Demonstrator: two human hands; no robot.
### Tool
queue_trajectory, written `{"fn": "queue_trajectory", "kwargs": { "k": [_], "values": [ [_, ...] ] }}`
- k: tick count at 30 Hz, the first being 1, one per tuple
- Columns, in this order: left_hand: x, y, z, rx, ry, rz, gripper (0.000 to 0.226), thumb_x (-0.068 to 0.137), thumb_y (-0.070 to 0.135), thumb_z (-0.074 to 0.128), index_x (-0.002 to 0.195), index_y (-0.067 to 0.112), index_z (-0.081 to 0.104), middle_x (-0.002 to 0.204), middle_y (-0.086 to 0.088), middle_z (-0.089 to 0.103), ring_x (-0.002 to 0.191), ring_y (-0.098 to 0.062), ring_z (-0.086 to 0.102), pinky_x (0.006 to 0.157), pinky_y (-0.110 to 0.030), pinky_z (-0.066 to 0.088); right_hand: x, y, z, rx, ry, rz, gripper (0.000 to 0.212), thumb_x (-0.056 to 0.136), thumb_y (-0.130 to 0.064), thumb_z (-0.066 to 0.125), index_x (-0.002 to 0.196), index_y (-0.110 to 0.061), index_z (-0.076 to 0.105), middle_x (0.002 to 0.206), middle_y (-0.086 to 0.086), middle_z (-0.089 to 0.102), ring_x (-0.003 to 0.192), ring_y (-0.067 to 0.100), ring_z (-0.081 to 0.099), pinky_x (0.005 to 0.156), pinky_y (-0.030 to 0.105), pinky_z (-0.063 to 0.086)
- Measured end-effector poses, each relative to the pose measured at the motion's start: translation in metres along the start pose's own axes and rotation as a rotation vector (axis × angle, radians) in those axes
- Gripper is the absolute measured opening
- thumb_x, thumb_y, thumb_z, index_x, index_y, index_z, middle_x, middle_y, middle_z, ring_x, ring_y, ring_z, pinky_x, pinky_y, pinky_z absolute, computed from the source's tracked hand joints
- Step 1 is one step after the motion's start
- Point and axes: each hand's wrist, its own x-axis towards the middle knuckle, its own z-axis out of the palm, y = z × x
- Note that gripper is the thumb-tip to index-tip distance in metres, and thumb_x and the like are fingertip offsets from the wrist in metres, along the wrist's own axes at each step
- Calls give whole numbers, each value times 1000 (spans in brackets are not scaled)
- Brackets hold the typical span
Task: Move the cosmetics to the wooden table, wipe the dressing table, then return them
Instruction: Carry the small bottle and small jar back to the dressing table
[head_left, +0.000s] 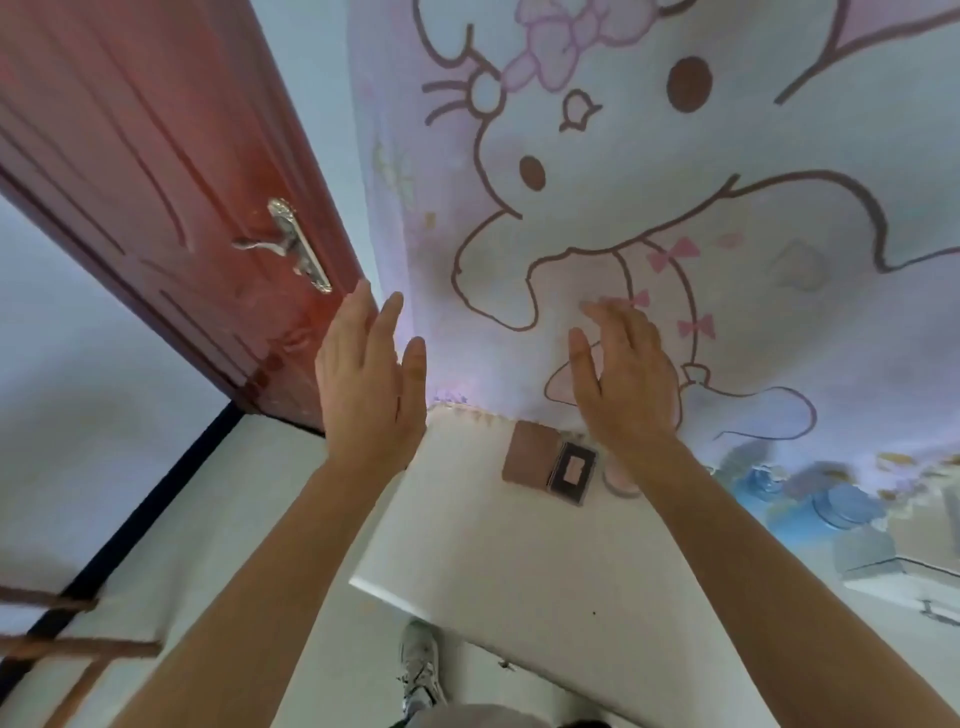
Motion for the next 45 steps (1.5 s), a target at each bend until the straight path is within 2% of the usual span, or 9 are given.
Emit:
{"fn": "queue_trajectory", "kwargs": {
  "k": [4,12,15,19,23,28,34,40,45],
  "values": [
    [-24,-18,-76,173,78,-32,45,104,31,39,140,7,50,153,-16,37,141,-34,34,112,-53,30,6,-60,2,101,-24,-146,39,103,-36,42,135,-16,54,140,8,52,128,25,47,102,41,42],
    [-114,-114,-265,434,287,-324,51,105,42,29,147,15,41,158,-13,28,145,-31,27,114,-50,26,-38,-259,51,306,-29,-506,38,102,-35,48,132,-15,57,139,7,53,126,22,50,102,35,43],
    [-178,-160,-343,564,338,-445,53,104,44,28,147,16,41,158,-12,28,145,-32,26,114,-52,25,-79,-357,86,363,-88,-608,41,102,-39,46,137,-17,53,144,7,48,131,23,46,105,37,40],
    [-265,-219,-443,746,325,-665,57,101,48,30,151,20,34,161,-10,21,148,-31,19,114,-54,23,-160,-490,134,412,-225,-764,52,100,-40,48,144,-13,44,153,17,36,137,32,39,109,43,37],
    [-330,-259,-515,834,298,-848,60,99,49,34,153,22,28,162,-13,16,147,-35,18,114,-58,25,-239,-589,164,441,-367,-918,63,101,-53,36,152,-16,31,160,18,23,146,32,27,113,45,34],
    [-369,-305,-567,890,272,-934,65,98,55,31,154,23,26,163,-15,12,148,-36,17,115,-57,22,-289,-665,198,463,-467,-1038,76,97,-67,28,157,-23,16,165,12,6,152,30,11,120,48,22],
    [-373,-391,-595,902,262,-967,67,96,51,39,154,21,26,163,-15,12,148,-34,17,116,-53,20,-299,-741,270,490,-513,-1036,82,95,-70,29,158,-26,3,165,11,-1,153,27,4,121,41,12],
    [-356,-532,-618,921,208,-1018,67,95,54,39,154,25,24,164,-11,9,149,-32,16,116,-55,21,-300,-829,392,510,-599,-1010,77,97,-64,34,158,-26,6,166,7,-2,153,24,2,121,41,14],
    [-335,-643,-648,910,131,-1114,69,92,48,54,150,34,19,164,-6,9,148,-31,19,116,-56,24,-287,-925,482,471,-687,-1037,76,97,-57,44,156,-26,9,166,8,0,152,26,9,119,41,20]
  ]
}}
